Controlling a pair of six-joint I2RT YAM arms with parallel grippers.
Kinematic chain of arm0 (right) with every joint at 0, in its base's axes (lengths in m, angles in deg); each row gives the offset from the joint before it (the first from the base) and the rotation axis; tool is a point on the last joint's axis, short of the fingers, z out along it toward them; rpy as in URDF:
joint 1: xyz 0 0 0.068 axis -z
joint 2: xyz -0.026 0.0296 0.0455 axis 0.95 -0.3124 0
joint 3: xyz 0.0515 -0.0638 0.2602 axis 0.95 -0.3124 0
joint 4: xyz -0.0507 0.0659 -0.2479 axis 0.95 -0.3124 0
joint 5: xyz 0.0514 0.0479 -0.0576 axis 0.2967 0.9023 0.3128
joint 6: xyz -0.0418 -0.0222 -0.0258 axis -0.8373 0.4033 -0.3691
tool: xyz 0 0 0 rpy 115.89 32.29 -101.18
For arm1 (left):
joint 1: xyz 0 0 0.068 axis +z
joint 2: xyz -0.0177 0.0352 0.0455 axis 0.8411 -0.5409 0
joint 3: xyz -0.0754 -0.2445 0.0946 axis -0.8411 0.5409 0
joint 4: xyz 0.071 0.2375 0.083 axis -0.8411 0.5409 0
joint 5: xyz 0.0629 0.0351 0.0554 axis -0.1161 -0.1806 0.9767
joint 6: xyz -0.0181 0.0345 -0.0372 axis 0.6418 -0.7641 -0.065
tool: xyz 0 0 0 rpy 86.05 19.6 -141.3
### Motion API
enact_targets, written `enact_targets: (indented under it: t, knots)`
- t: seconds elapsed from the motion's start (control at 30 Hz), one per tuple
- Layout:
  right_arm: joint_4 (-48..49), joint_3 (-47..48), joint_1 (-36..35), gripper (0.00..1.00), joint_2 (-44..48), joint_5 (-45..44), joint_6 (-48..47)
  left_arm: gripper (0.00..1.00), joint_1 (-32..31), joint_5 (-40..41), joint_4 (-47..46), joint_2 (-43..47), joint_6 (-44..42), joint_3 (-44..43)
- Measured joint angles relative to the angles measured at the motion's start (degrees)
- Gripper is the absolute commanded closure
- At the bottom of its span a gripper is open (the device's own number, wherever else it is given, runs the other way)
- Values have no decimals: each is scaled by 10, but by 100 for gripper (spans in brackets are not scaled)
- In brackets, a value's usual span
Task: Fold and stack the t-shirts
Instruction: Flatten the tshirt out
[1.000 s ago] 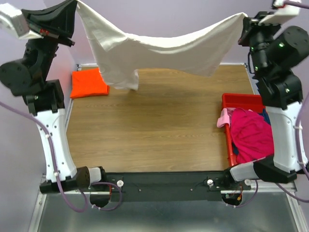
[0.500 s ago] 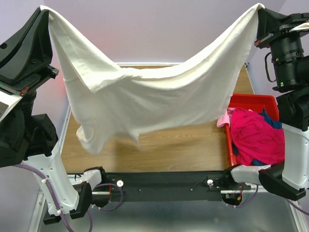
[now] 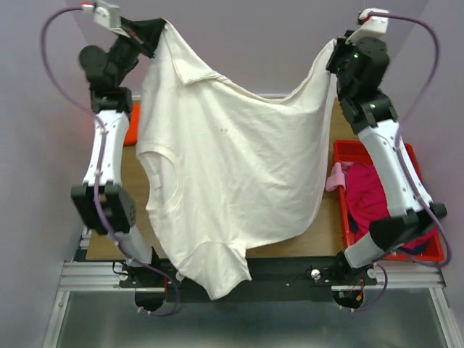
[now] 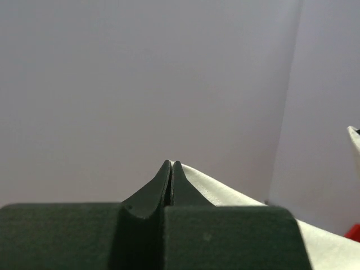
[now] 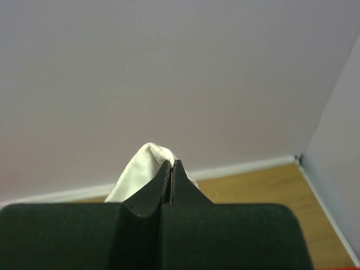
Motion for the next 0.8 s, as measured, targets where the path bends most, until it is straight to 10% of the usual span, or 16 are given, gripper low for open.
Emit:
enact_targets:
  t: [0.07, 0.17, 0.27, 0.3, 0.47, 0.8]
  knots:
    - [7, -35, 30, 100, -56, 3, 20, 100, -12, -4, 29, -111, -3, -29]
    - [7, -52, 70, 100, -153, 9, 39, 50, -24, -4, 79, -264, -12, -104]
    - [14, -17, 102, 64, -285, 30, 52, 25, -37, -2, 131, -425, -17, -213]
    - [15, -8, 107, 37, -315, 35, 55, 23, -38, -1, 144, -454, -17, -220]
    - [-7, 35, 129, 7, -455, 83, 65, 21, -53, 4, 179, -458, -27, -161]
    - [-15, -71, 115, 3, -356, 198, 83, 22, -61, 63, 287, -209, -111, 64]
